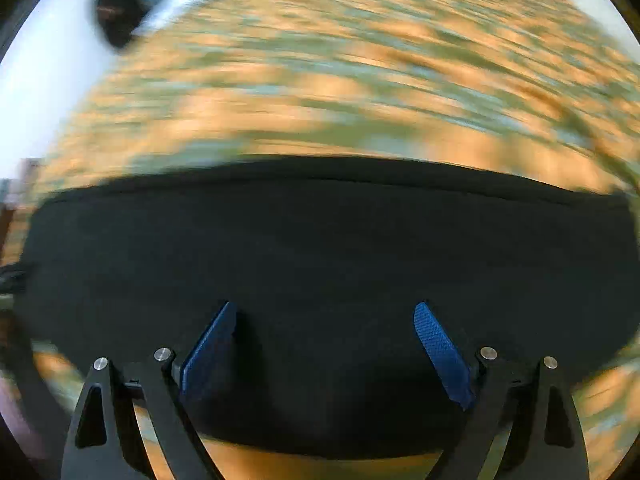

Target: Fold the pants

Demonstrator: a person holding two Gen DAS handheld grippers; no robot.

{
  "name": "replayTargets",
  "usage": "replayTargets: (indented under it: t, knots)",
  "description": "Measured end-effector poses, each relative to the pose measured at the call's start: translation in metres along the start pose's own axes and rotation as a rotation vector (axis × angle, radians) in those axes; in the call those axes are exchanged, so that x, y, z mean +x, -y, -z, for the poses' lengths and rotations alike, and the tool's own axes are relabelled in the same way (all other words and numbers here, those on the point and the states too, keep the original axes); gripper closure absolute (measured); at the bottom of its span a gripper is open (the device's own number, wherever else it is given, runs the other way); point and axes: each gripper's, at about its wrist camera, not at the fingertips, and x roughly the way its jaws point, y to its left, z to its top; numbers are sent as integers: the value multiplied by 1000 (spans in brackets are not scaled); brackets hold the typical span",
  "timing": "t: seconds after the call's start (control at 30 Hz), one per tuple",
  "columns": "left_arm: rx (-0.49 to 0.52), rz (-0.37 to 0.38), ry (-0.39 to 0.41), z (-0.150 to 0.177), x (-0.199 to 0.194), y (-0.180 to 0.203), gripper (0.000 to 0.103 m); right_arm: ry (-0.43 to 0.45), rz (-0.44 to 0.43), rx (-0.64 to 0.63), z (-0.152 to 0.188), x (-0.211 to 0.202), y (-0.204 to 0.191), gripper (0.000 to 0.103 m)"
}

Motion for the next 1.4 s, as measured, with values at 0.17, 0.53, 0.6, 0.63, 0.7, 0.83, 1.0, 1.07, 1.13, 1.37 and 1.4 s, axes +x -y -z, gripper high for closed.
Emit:
replayTargets:
  t: [0.17,0.53,0.6,0.63,0.7,0.83,1.0,1.07,1.13,1.37,1.4]
  knots:
    - [-18,-41,113,22,2,9,0,37,230,228,-16,-31,146,13]
    - [-18,-63,163,23,15,9,0,5,124,185,-50,-15,136,98]
    - [-15,-67,163,22,16,10,1,110,106,156,-37,-46,126,98]
    - [-14,-69,164,22,15,10,1,180,94,125,-26,-72,117,98]
    - [-14,-76,163,22,15,11,1,284,83,45,2,-119,98,99]
    - [-12,-89,128,17,11,11,0,432,98,-104,94,-209,56,99]
    - [-27,5,66,21,-19,-3,1,318,154,-103,226,-218,47,99]
    - [-11,48,88,32,-36,-9,1,207,186,-59,260,-199,56,91]
    - [28,55,103,41,-49,-11,1,119,279,-11,285,-185,62,59]
    - [161,38,134,81,-67,-9,1,256,231,160,306,-236,32,38]
    - [165,38,135,84,-67,-7,1,270,192,176,305,-244,23,35]
